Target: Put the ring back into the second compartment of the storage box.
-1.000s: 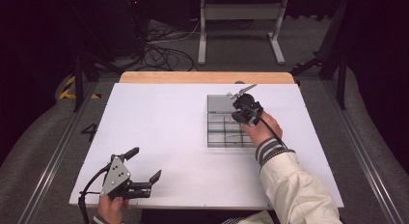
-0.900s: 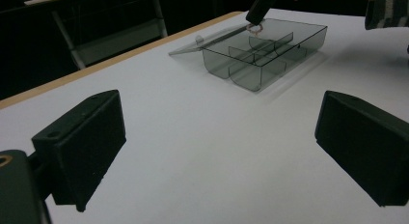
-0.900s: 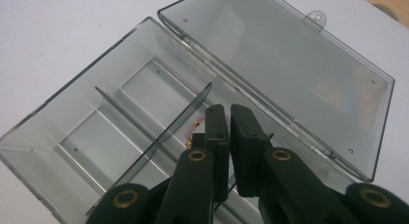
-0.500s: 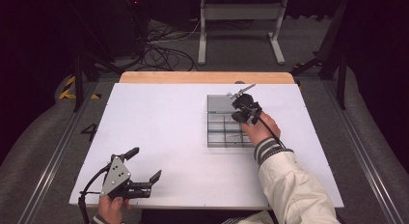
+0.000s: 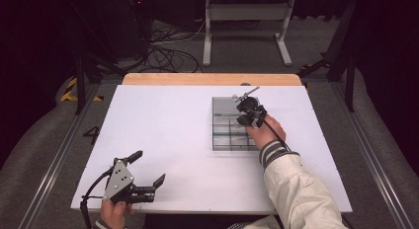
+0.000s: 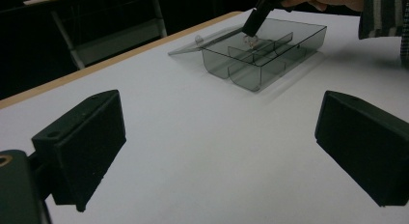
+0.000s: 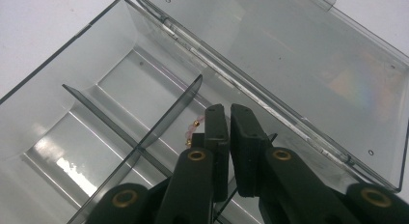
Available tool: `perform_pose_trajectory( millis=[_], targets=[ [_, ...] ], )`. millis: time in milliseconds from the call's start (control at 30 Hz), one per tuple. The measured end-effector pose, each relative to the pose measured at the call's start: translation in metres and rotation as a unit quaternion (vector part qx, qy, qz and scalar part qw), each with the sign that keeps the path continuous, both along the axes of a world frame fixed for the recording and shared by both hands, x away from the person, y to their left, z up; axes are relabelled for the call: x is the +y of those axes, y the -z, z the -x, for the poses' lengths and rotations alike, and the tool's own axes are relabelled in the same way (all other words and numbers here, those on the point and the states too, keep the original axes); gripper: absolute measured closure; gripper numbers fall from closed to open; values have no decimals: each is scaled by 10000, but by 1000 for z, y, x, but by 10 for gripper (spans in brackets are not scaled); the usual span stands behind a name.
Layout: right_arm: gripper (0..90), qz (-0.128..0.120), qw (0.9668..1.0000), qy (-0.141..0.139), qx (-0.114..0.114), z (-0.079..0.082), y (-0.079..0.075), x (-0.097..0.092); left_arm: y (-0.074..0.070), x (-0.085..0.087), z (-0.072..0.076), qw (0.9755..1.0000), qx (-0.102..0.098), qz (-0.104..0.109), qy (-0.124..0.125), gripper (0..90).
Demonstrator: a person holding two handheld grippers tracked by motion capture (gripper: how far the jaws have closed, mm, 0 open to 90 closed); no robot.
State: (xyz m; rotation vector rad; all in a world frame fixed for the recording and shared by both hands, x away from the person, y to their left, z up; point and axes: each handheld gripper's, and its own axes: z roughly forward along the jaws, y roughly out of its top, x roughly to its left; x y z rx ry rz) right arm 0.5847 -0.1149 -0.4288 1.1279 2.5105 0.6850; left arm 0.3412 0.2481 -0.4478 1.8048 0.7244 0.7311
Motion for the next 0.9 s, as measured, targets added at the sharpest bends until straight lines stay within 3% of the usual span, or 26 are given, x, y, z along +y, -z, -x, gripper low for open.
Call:
perform_pose_trajectory(
  millis=[167, 267, 567, 900],
  targets=[
    [862, 3, 10000, -19, -3, 0, 1, 1, 0, -1, 0, 10000, -3, 9, 4, 43],
    [773, 44, 10000, -57, -47, 0, 1, 1, 0, -1, 0, 10000, -1, 7, 2, 43],
    [692, -148, 9997, -160, -144, 4, -7, -3, 0, -1, 0, 10000, -9, 12, 4, 43],
    [374, -517, 9966, -329, -544, 18, -27, -9, 0, 0, 0, 10000, -4, 24, -5, 43]
  ],
)
